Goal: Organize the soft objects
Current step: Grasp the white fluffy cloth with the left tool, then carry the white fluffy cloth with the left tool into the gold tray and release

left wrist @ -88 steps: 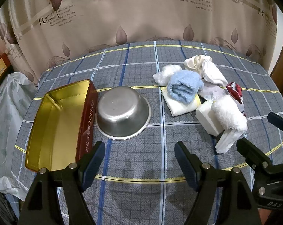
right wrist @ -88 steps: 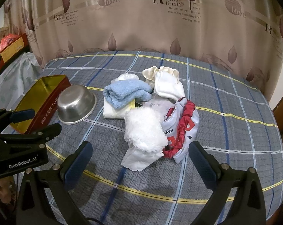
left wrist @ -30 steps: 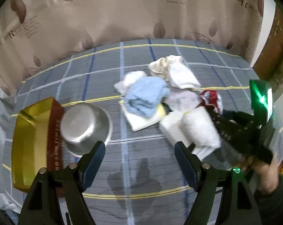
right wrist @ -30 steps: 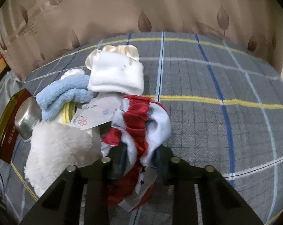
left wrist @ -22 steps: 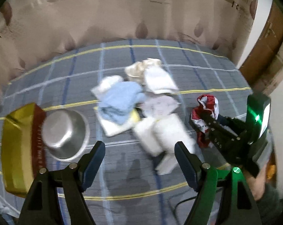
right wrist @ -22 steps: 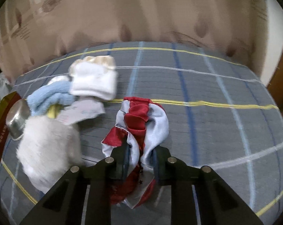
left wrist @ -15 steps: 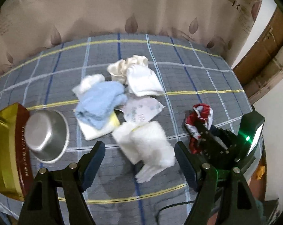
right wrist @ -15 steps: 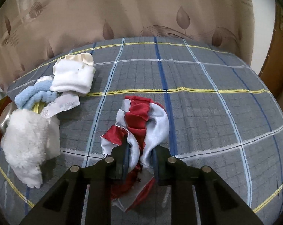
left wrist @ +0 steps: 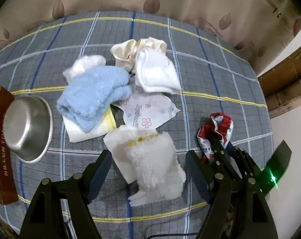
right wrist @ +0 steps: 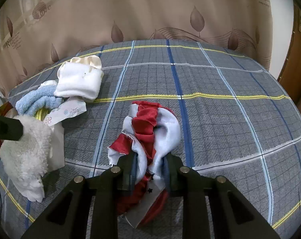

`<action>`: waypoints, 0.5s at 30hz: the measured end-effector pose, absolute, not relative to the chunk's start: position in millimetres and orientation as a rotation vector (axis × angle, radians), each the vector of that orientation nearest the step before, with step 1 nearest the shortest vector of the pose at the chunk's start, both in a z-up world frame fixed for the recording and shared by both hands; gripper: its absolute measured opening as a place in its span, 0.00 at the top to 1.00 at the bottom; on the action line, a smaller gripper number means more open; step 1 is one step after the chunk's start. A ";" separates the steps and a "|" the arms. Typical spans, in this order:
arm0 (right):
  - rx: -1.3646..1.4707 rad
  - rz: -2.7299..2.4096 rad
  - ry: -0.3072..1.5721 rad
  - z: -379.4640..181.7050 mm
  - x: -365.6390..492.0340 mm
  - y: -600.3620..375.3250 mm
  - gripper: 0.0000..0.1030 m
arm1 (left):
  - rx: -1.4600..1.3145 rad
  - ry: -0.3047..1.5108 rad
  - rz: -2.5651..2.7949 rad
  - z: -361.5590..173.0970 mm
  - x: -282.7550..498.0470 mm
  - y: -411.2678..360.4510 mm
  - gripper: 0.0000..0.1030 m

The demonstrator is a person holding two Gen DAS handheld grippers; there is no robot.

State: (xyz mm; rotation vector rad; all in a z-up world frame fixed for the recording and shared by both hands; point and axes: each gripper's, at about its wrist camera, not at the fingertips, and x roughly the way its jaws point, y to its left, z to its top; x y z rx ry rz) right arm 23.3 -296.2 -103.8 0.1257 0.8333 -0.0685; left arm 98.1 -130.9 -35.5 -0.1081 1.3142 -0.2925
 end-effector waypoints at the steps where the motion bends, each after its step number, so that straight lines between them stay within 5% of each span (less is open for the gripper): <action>1: 0.130 -0.065 0.834 -104.1 23.3 -297.0 0.79 | -0.113 1.314 -0.291 -37.2 99.0 -132.1 0.24; 4: 0.138 -0.059 0.835 -104.1 24.1 -299.8 0.78 | -0.133 1.305 -0.311 -37.2 99.0 -135.9 0.25; 6: 0.136 -0.059 0.835 -103.9 24.8 -300.0 0.77 | -0.115 1.301 -0.331 -35.6 98.0 -139.9 0.44; 7: 0.135 -0.059 0.836 -104.0 24.8 -299.9 0.77 | -0.100 1.303 -0.336 -36.0 97.7 -141.7 0.67; 15: 0.134 -0.059 0.836 -104.2 24.3 -298.3 0.76 | -0.100 1.282 -0.368 -28.1 95.0 -140.5 0.76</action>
